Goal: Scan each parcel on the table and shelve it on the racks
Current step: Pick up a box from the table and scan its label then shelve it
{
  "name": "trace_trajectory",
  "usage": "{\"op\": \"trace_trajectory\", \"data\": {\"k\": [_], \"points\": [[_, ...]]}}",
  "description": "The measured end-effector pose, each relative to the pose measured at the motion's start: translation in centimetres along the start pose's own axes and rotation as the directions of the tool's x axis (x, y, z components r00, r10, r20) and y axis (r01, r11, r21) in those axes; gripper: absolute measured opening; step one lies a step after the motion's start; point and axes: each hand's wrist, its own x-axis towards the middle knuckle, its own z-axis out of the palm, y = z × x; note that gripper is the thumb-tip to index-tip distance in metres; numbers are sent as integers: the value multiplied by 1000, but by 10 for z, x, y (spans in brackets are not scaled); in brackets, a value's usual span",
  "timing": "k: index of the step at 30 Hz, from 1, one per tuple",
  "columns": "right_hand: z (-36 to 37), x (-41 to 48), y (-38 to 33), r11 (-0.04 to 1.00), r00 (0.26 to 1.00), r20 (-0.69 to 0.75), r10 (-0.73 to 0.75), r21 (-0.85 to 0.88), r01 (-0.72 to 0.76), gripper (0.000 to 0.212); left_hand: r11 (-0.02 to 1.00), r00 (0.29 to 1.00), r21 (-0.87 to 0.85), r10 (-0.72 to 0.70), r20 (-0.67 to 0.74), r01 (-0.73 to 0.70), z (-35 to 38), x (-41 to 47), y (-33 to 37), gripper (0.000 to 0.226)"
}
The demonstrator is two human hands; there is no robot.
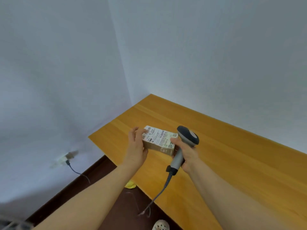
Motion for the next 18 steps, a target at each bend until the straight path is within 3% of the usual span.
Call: {"op": "trace_trajectory", "data": {"k": [2, 3, 4, 6, 8, 10, 13, 15, 18], "points": [[6, -20, 13, 999, 997, 57, -49, -9, 50, 20, 939, 954, -219, -288, -87, 264, -20, -19, 5, 73], [10, -31, 19, 998, 994, 89, -61, -8, 62, 21, 800, 877, -441, -477, -53, 408, -34, -27, 10, 67], [13, -39, 25, 998, 992, 112, -64, -9, 66, 23, 577, 789, -663, -613, 34, 477, -47, -32, 15, 56], [22, -58, 37, 999, 987, 149, -53, -2, 54, 28, 164, 675, -890, -712, 192, 426, -74, -49, 26, 29], [31, -73, 48, 999, 979, 203, -38, 31, 33, 29, 12, 633, -949, -747, 202, 316, -94, -67, 31, 10], [42, -90, 59, 997, 961, 276, -32, 70, 14, 25, 19, 655, -947, -726, 207, 321, -106, -85, 32, 21], [55, -118, 71, 996, 938, 346, -18, 93, -15, 24, 144, 730, -873, -620, 287, 465, -113, -110, 37, 19], [64, -132, 78, 996, 914, 406, -1, 85, -37, 24, 171, 748, -872, -604, 275, 459, -118, -122, 36, 28], [78, -140, 85, 995, 891, 454, -8, -81, 50, 22, 160, 746, -903, -630, 218, 399, -141, -132, 25, 33]]}}
